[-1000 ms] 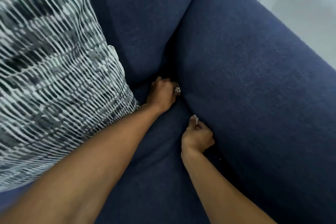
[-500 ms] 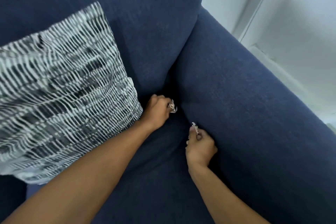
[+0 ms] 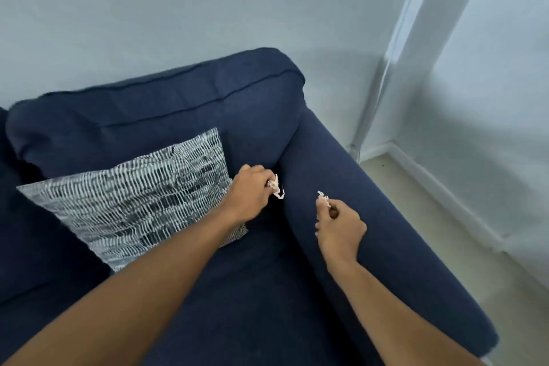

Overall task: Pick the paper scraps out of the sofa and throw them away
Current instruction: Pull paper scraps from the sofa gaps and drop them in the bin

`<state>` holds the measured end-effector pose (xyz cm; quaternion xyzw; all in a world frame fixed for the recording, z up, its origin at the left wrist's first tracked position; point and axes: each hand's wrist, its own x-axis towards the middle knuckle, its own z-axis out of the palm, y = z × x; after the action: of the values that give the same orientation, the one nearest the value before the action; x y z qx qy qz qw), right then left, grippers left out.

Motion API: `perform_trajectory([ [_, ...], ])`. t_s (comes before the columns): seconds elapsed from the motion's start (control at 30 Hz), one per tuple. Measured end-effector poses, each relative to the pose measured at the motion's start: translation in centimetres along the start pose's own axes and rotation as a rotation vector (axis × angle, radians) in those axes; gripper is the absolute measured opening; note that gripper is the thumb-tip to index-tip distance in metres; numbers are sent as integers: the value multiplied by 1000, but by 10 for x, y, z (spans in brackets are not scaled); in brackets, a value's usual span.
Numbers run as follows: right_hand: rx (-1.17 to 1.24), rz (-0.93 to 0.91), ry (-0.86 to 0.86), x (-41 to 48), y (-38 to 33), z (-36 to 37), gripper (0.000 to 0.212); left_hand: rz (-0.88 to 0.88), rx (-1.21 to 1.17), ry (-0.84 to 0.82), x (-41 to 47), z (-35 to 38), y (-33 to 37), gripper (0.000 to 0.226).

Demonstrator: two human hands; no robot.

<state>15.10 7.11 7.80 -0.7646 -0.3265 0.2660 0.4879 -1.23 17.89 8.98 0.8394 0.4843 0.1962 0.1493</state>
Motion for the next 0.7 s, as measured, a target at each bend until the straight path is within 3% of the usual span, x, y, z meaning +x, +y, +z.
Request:
perform_trajectory([
  [0.2, -125, -167, -26, -8, -65, -122, 47, 79, -50, 12, -12, -81, 101, 9],
  [0.4, -323, -313, 4, -8, -98, -248, 45, 122, -120, -41, -25, -118, 209, 9],
  [0.7, -412, -234, 107, -15, -80, -408, 28, 271, -180, -172, -28, -85, 357, 3],
])
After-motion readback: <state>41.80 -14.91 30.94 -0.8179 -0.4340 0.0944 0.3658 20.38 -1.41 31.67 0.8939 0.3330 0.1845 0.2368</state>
